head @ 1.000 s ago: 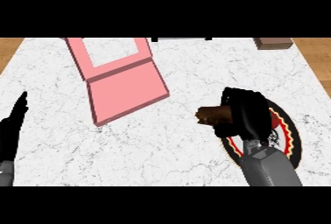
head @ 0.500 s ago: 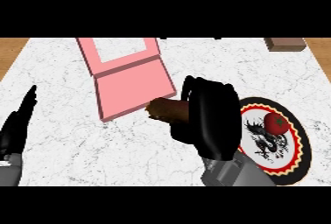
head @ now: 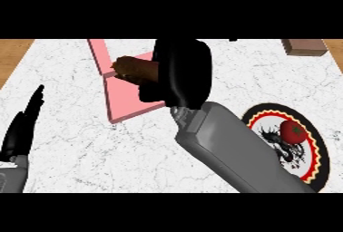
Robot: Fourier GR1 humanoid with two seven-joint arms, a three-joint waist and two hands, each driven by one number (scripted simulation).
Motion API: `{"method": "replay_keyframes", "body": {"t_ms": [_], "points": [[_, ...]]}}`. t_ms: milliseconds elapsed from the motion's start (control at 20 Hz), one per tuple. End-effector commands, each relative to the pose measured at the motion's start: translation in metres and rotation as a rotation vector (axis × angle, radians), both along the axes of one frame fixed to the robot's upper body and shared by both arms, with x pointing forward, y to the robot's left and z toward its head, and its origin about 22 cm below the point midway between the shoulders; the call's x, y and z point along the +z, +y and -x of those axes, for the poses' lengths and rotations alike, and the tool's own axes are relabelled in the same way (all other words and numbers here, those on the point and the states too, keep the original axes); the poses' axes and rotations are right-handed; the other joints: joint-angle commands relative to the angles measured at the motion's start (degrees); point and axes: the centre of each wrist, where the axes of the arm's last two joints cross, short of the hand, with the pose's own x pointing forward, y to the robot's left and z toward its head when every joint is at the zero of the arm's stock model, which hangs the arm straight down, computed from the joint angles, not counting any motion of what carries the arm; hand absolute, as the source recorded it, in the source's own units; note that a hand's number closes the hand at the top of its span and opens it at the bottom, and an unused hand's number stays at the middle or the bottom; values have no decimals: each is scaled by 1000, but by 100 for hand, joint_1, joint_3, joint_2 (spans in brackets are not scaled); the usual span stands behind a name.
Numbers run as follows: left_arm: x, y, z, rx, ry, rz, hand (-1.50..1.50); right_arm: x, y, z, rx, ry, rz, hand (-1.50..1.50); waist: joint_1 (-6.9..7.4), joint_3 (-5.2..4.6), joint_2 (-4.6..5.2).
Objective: Pick the sweet potato from the plate and place it in the cardboard box
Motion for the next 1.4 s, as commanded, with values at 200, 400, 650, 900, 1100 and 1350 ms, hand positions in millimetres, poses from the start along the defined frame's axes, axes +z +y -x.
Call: {"method": "replay_keyframes", "body": {"t_ms": [200, 400, 650, 900, 1100, 1350], "points": [[-1, -9, -9, -36, -8, -7, 0, 9, 12, -67, -61, 80, -170, 150, 125, -2, 63], [-2, -14, 0, -34, -9, 7, 0, -7, 17, -83, -63, 64, -193, 150, 225, 0, 58], [20, -18, -21, -75, -20, -23, 0, -23, 10, -106, -124, 106, -176, 150, 344, -1, 118], [7, -24, -24, -75, -23, -5, 0, -27, 2, -120, -225, 152, -232, 150, 461, -9, 166], [9, -28, -31, -91, -35, 4, 0, -54, -15, -125, -244, 237, -309, -150, 485, -7, 199], [6, -31, -29, -102, -45, -6, 0, -50, -17, -131, -203, 179, -342, -150, 540, -3, 230]]}}
